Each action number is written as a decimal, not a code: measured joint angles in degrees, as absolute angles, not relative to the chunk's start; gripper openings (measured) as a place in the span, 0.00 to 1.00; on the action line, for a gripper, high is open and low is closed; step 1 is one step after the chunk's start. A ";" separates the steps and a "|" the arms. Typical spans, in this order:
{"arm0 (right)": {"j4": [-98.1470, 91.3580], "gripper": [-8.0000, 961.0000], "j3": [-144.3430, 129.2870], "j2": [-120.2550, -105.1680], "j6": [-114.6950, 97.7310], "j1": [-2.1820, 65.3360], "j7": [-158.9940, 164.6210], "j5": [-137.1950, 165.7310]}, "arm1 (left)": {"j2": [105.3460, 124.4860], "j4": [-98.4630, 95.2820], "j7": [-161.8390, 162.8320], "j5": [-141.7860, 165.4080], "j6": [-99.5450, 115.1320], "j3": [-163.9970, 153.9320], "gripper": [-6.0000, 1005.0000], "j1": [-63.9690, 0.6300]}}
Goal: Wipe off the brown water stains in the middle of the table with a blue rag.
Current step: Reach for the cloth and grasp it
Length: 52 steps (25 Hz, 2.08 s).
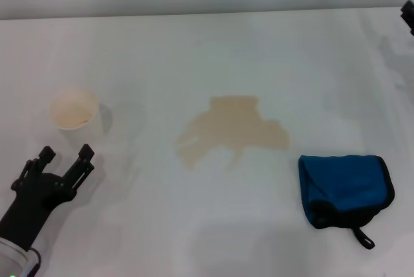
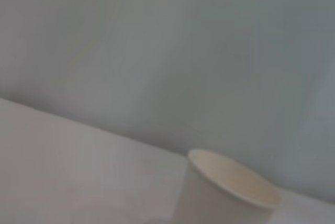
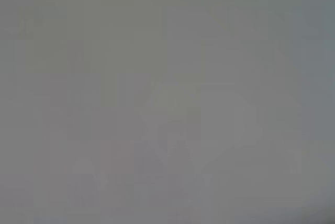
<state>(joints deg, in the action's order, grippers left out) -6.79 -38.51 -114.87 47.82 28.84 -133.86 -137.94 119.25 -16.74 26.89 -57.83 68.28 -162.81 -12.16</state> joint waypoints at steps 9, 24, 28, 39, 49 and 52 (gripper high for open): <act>-20.41 0.74 -53.54 -113.14 41.41 27.99 -111.56 -123.30 | 119.09 -15.25 27.72 -57.83 72.98 -162.56 0.88 -12.10; -30.93 0.72 -57.18 -107.42 46.16 32.72 -81.86 -87.01 | 119.09 -14.02 24.16 -62.65 80.66 -162.15 0.87 -7.54; -36.94 0.71 -57.19 -107.31 50.32 34.20 -70.09 -70.80 | 119.09 -12.29 24.20 -65.21 82.39 -162.08 0.87 -7.57; -60.58 0.71 -56.98 -109.48 75.54 35.51 -53.99 -44.22 | 119.01 -10.45 24.26 -69.42 84.23 -162.06 0.87 -8.58; -76.98 0.71 -63.50 -115.45 91.40 33.59 -49.23 -28.00 | 119.07 -10.71 24.29 -69.52 84.30 -162.07 0.87 -10.25; -80.85 0.71 -68.35 -115.28 93.70 32.08 -47.32 -28.01 | 119.10 -10.78 24.33 -69.53 84.34 -162.07 0.87 -10.42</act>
